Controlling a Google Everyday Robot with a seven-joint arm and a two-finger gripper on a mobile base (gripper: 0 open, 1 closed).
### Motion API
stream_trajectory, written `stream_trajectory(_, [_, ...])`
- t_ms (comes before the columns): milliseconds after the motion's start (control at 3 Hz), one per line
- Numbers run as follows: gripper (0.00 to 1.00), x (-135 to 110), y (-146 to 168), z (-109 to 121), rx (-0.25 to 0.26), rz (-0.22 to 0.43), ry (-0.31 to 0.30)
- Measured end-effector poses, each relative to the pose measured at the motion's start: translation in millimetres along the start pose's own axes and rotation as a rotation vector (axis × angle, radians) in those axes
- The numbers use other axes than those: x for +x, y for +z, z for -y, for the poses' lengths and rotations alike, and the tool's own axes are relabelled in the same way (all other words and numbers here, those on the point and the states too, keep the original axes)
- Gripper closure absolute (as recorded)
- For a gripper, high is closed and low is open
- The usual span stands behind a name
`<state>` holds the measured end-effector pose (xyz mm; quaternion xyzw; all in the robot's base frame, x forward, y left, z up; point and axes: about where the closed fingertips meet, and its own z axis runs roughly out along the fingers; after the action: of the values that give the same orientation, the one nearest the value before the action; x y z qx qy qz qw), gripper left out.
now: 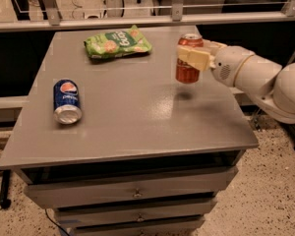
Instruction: Place coke can upright
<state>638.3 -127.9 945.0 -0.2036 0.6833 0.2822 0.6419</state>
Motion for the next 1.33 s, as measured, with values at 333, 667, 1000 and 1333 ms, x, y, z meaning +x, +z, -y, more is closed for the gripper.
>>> stream_trajectory(333, [1.0, -6, 16, -33, -0.085, 0.091, -0.075])
stream_trajectory(667, [1.0, -10, 26, -60, -0.164, 0.144, -0.143])
stream_trajectory(1000, [1.0, -6, 31, -77, -0.221, 0.14, -0.185])
stream_trajectory(1333, [1.0, 9, 34, -90, -0.268, 0.094, -0.201])
